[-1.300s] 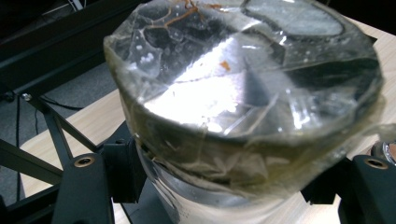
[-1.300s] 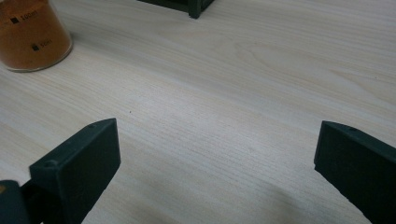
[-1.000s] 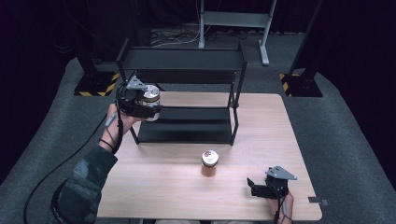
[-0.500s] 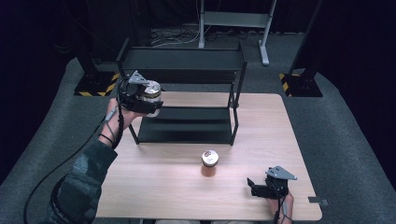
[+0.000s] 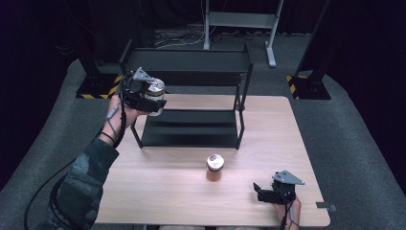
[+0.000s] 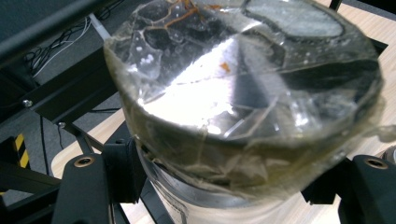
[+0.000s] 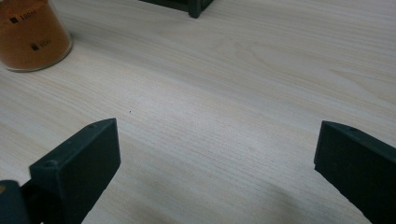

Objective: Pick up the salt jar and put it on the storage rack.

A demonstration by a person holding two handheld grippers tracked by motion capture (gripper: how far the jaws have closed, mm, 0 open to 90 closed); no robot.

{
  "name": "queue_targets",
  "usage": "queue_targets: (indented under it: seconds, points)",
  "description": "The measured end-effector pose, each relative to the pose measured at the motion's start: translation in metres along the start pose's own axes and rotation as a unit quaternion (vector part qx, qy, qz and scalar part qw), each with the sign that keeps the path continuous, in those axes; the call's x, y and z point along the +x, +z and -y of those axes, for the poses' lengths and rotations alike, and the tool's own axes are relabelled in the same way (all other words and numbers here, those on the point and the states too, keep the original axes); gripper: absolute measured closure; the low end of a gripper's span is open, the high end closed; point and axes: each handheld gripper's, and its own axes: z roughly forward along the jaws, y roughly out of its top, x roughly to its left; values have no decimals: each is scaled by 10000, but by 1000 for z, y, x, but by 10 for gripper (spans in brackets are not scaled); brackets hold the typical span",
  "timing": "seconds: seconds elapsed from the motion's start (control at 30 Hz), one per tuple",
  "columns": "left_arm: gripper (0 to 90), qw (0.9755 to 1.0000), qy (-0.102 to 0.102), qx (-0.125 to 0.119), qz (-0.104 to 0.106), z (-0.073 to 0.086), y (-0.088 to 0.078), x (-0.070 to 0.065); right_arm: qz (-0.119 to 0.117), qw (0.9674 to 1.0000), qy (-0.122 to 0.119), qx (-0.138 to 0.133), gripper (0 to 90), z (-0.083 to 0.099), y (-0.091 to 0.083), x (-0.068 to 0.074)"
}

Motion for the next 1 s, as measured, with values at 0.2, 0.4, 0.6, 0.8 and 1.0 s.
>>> queue_targets:
  seconds: [0.2, 0.4, 0.6, 0.8, 1.0]
  points:
    - [308, 10000, 54, 2, -38, -7, -3, 0, 3, 10000, 2, -3, 0, 0, 0, 0]
    - [308, 9999, 111, 29, -59, -13, -6, -1, 2, 10000, 8, -2, 0, 0, 0, 0]
    - [308, 9998, 164, 49, -58, -19, -8, -1, 4, 10000, -5, 5, 0, 0, 0, 0]
    - [308, 9998, 201, 50, -78, -25, -11, -3, 4, 10000, -6, 1, 0, 0, 0, 0]
    - [308, 9997, 232, 38, -92, -31, -14, -4, 5, 10000, -7, -2, 0, 0, 0, 0]
